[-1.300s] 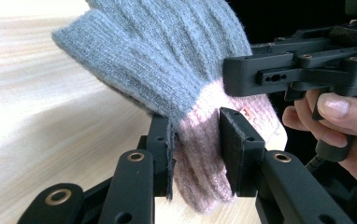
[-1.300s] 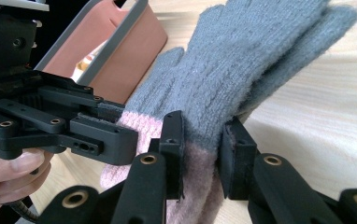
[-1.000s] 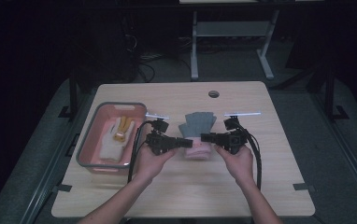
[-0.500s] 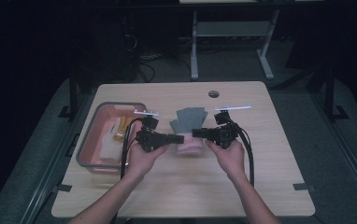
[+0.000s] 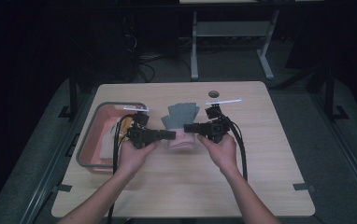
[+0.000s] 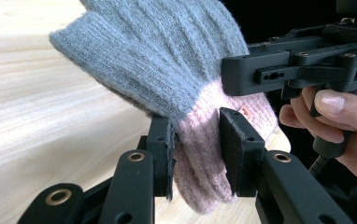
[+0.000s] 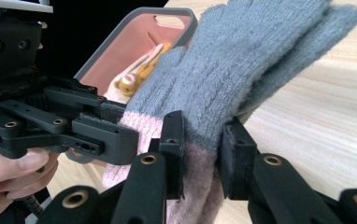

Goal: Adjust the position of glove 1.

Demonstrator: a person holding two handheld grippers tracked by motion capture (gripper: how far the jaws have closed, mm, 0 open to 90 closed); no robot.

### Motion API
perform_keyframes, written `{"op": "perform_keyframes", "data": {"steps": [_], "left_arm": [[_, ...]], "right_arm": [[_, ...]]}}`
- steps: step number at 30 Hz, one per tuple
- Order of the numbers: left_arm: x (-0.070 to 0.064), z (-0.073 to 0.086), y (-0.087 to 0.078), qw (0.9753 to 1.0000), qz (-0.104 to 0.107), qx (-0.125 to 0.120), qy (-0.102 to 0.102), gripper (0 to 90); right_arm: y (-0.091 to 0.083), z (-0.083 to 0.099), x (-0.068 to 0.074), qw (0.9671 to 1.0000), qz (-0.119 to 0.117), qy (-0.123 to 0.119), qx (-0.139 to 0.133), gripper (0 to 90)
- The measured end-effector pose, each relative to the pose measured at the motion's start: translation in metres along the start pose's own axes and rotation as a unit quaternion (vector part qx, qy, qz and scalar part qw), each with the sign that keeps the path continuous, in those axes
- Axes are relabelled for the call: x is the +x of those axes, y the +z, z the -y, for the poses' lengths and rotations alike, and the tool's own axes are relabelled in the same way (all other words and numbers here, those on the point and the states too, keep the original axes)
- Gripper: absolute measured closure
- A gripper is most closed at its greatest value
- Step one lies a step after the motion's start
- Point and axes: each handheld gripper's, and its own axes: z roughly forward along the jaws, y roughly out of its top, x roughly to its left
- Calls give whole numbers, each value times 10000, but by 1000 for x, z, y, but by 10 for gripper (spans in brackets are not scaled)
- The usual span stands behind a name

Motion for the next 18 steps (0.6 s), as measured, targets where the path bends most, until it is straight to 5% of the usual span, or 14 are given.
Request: {"op": "perform_keyframes", "data": {"steps": [18], "left_arm": [[10,-4,-28,9998,-120,-136,-6,663]], "right_arm": [[17,-16,19,9998,-110,-153,38,734]]}}
